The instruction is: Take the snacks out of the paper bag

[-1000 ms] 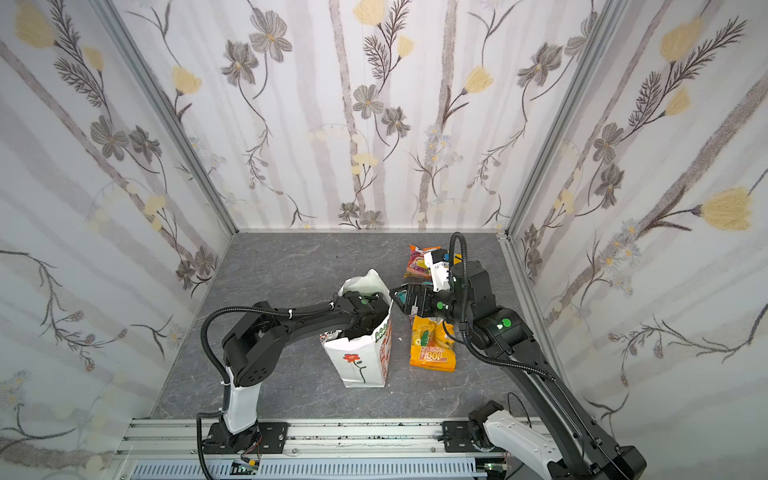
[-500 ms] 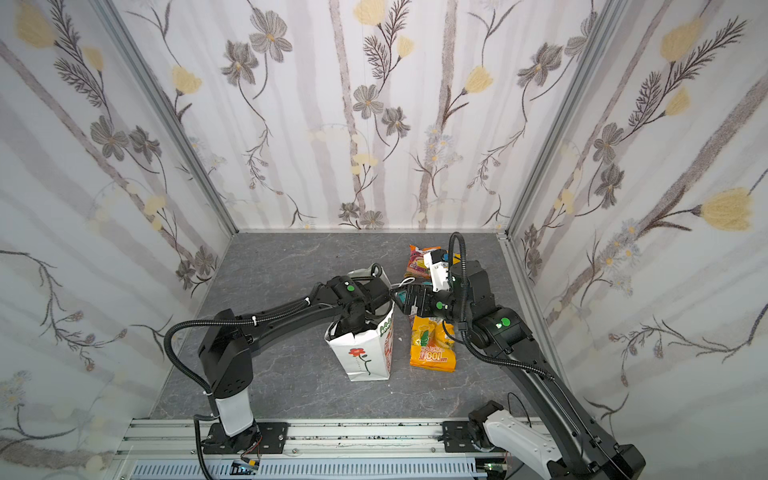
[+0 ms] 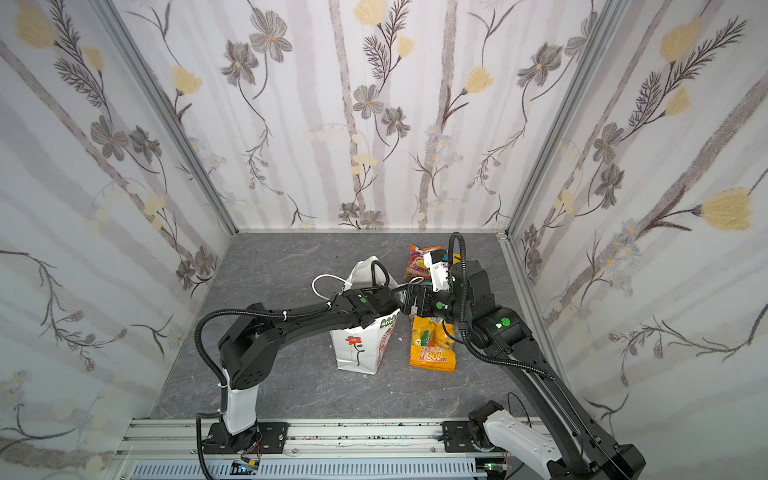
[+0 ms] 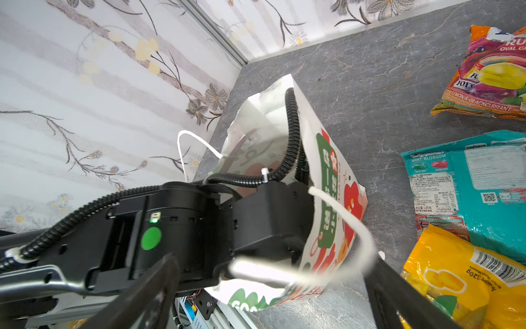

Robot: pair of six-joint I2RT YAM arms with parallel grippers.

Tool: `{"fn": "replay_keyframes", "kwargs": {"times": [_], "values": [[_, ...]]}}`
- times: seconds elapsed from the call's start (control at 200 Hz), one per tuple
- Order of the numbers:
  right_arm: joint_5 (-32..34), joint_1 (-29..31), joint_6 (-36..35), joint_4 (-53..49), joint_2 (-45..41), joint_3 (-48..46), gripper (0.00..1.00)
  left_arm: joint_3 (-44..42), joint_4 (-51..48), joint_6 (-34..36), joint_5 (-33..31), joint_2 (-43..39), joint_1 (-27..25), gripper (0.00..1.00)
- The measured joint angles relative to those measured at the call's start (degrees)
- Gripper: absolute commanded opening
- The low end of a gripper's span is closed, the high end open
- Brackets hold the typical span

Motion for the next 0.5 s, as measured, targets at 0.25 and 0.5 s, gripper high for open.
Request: {"fn": "replay_keyframes", "kwargs": {"times": [0.25,0.5], "values": [[0.0,0.0,0.0,0.0,-0.7,-0.3,0.99,-3.0,6.2,-1.3,2.4,0.7,0.3,0.39],[0.0,0.0,0.0,0.2,-0.5,-1.0,0.99,-4.0,7.3,-1.4,1.5,0.5,1.2,0.00]]}}
